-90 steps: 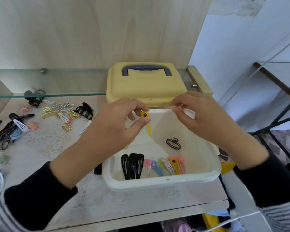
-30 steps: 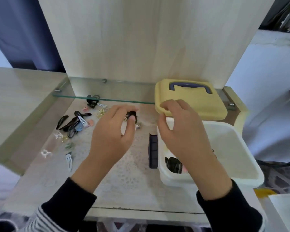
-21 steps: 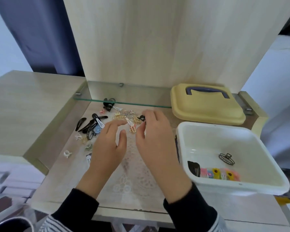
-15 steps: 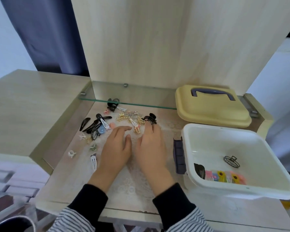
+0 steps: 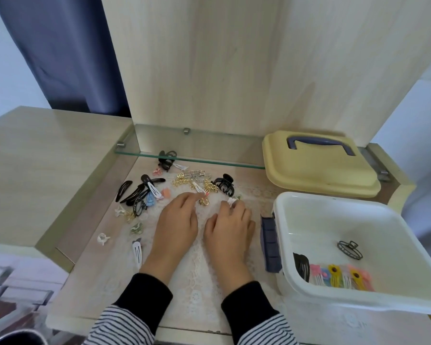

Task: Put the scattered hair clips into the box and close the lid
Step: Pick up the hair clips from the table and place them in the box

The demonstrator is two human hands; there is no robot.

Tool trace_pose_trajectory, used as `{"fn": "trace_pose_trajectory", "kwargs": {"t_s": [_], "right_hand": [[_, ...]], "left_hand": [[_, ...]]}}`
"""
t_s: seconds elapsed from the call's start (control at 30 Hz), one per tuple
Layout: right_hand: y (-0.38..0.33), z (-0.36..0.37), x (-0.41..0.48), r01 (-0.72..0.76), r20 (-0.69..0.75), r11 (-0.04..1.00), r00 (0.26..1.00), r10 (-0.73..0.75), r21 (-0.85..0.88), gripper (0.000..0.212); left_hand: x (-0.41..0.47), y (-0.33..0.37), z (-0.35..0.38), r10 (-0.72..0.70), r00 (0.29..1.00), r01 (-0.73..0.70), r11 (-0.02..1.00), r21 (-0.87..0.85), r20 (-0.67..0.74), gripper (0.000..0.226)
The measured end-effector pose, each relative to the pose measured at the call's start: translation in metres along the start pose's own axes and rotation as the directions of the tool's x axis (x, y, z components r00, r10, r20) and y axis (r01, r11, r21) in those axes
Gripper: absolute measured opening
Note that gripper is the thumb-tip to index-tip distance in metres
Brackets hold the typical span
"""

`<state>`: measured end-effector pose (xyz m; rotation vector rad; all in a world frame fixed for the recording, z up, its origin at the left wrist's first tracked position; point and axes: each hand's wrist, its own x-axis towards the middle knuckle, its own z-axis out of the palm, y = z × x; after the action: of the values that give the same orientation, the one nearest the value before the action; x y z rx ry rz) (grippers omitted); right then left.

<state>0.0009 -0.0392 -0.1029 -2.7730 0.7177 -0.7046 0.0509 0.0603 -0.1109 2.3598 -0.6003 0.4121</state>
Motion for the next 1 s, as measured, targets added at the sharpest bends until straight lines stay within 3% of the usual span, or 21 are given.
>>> {"fn": "trace_pose_trajectory", "kwargs": {"t_s": [0.13,0.27,0.5,0.63,0.8,1.0], "right_hand": [[0.0019,0.0044,-0.0016,0.022,-0.032,1.0,0.999,-0.022,0.011,0.021],[0.0015,0.0039,-0.0015,0.033,-0.051,0.999,0.998,-0.033,0.017,0.017],[0.003,0.0068,-0.0008,0.033,-0.078,0.999,0.997,-0.03,0.033,0.039],[0.0047,0.004,-0.001,-0.002,-0.081,0.999,0.997,0.004,0.035,0.022],[0.0073,0.0042,0.0002,-0.064,-0.063,0.984,0.995,0.075,0.169,0.018],[0.0069,0.0007,0.0005,-0.079,-0.077,0.962,0.992,0.102,0.26,0.008]], "left_hand": [[-0.0013,-0.0012,0.0007,0.015,1.0,-0.015,1.0,0.001,-0.002,0.043],[-0.002,-0.0023,0.0017,-0.003,1.0,0.003,1.0,-0.012,-0.022,0.025],[-0.0026,-0.0041,0.002,0.03,0.999,-0.03,0.999,-0.011,-0.032,0.011],[-0.0036,-0.0036,0.0008,0.028,0.998,-0.028,1.0,-0.002,-0.048,0.011],[-0.0041,-0.0024,-0.002,0.025,0.999,-0.025,1.0,0.013,-0.036,0.028],[-0.004,-0.0032,-0.0032,0.0,0.999,0.0,1.0,0.015,-0.036,0.025]]}}
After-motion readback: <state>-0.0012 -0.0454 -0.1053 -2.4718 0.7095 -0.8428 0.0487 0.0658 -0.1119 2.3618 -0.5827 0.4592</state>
